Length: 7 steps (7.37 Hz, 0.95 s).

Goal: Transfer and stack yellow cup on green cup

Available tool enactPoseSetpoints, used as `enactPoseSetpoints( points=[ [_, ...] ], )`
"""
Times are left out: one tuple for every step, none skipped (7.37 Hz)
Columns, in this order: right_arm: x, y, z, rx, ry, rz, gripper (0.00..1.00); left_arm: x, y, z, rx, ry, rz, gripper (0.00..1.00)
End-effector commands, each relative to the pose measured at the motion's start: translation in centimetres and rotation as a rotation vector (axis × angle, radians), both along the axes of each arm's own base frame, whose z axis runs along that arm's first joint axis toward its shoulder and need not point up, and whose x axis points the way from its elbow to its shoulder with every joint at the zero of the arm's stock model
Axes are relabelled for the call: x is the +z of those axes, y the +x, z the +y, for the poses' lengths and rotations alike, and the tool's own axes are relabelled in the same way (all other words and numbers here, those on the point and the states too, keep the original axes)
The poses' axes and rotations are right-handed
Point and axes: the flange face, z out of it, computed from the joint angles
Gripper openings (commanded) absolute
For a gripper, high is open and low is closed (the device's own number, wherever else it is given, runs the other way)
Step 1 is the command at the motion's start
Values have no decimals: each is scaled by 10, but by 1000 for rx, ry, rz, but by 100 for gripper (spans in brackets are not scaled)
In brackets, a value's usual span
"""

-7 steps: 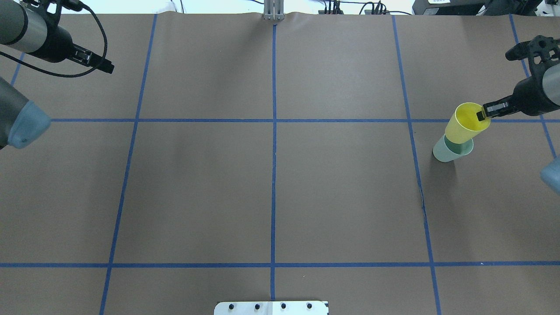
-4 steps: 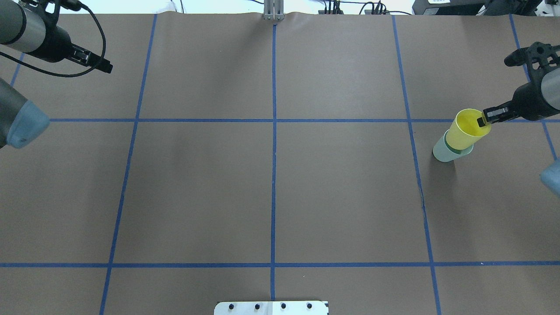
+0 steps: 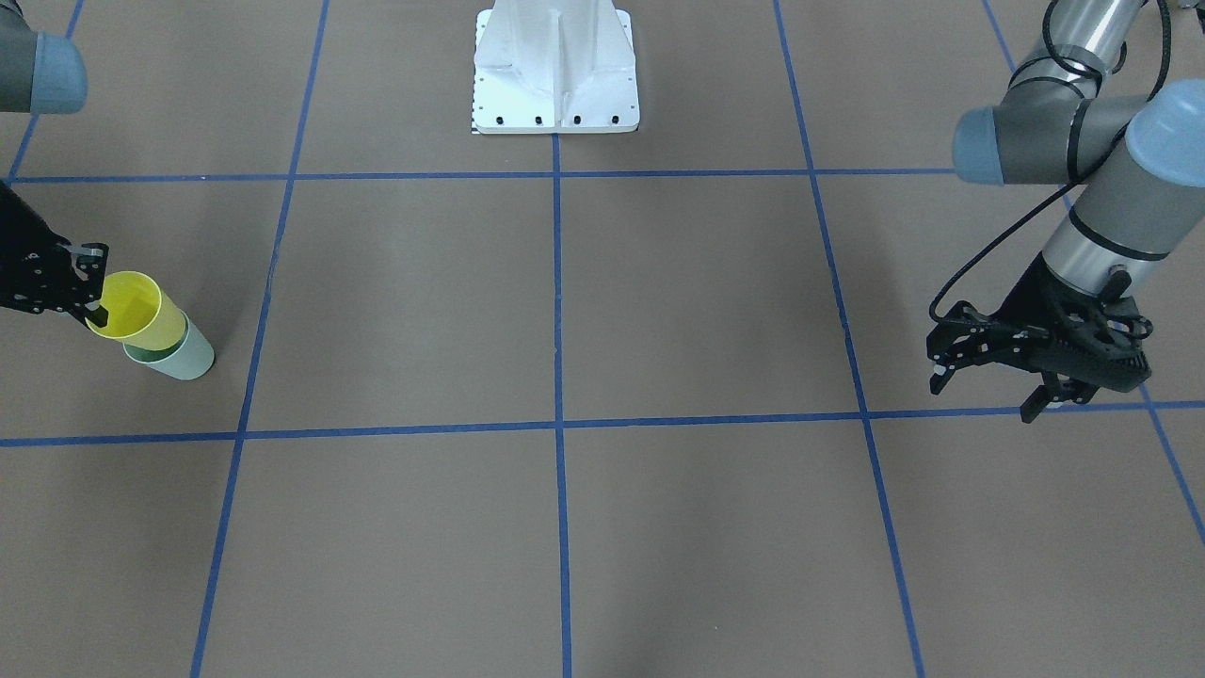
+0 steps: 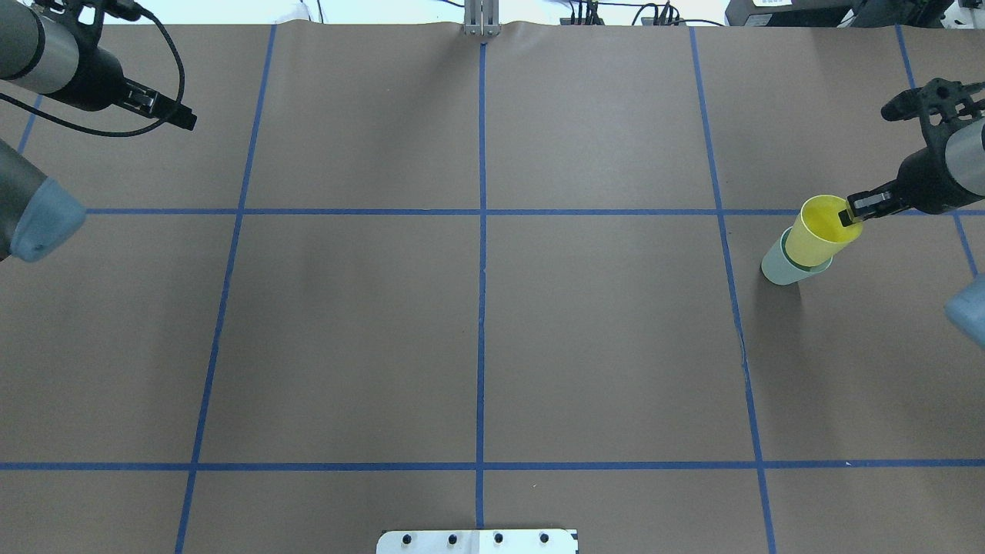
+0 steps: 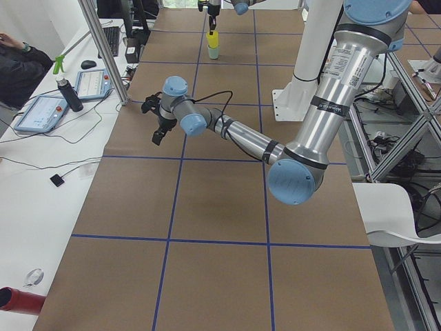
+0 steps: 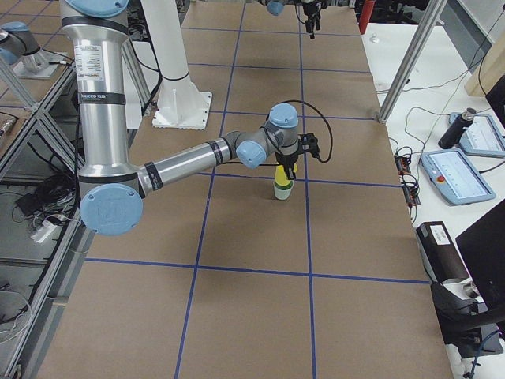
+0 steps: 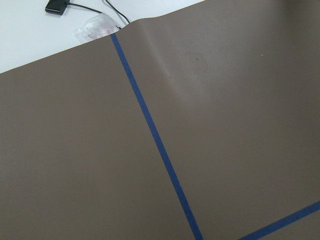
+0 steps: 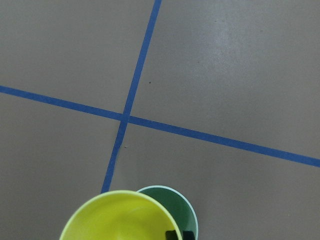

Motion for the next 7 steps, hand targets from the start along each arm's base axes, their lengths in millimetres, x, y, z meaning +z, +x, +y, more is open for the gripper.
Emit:
enactPoseSetpoints(
  points=[
    [4, 10, -4, -19, 11, 22, 0, 1, 1, 0, 2, -2, 0, 100],
    [4, 10, -4, -19, 13, 22, 0, 0, 1, 0, 2, 0, 0, 100],
    [2, 9, -5, -20, 16, 21, 0, 0, 1, 0, 1, -1, -1, 100],
    [-1, 7, -7, -19, 20, 20, 0, 0, 1, 0, 1, 0, 0, 100],
    [-6, 4, -10, -21, 20, 23, 0, 1, 1, 0, 1, -1, -1, 100],
    [-6, 1, -9, -25, 18, 27, 0, 2, 0, -1, -1, -4, -3, 100],
    [-4, -2, -8, -29, 16, 30, 0, 2, 1, 0, 1, -4, -3, 100]
  ],
)
